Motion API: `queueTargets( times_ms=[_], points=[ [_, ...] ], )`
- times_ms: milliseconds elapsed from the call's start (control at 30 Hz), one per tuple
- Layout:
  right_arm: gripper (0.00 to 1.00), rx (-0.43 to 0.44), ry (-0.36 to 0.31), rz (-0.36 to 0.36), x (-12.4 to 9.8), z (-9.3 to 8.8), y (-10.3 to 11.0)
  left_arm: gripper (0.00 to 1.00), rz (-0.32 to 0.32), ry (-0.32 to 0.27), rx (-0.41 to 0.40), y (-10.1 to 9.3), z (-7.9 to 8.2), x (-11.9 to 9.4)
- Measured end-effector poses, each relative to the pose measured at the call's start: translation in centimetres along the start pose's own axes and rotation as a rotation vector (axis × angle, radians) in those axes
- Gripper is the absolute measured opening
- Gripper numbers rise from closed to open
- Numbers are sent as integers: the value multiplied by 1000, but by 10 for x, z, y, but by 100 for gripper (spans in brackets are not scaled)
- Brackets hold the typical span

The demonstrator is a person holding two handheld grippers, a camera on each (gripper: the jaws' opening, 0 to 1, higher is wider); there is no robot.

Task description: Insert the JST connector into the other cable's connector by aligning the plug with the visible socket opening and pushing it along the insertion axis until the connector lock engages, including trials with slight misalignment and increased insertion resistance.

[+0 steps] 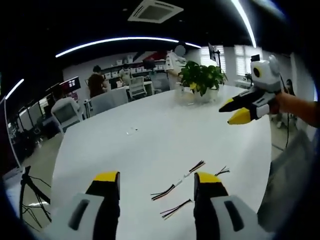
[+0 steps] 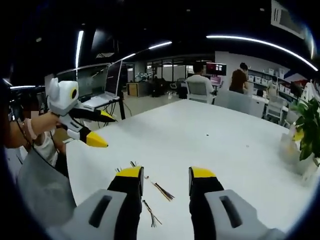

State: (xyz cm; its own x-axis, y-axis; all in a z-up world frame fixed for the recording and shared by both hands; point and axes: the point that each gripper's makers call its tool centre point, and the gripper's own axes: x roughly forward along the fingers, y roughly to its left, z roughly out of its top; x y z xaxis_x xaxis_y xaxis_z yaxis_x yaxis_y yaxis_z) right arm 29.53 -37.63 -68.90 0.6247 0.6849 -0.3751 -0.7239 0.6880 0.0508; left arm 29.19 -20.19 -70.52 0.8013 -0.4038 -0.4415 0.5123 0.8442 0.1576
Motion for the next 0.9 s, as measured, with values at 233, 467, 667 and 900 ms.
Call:
queueTargets(
  times_ms=[233, 467, 667, 900],
  points=[
    [33, -13, -8, 21, 8, 7, -5, 54, -16, -6, 24, 1, 5, 11],
    [34, -66, -2, 60, 18, 9, -4, 53, -47, 9, 60, -3, 4, 19],
    [32, -109, 44, 107, 34, -7, 0, 51, -75, 30, 75, -6, -3, 28],
    [28, -166, 39, 161, 48, -8, 7, 48, -114, 51, 89, -9, -14, 38]
  ],
)
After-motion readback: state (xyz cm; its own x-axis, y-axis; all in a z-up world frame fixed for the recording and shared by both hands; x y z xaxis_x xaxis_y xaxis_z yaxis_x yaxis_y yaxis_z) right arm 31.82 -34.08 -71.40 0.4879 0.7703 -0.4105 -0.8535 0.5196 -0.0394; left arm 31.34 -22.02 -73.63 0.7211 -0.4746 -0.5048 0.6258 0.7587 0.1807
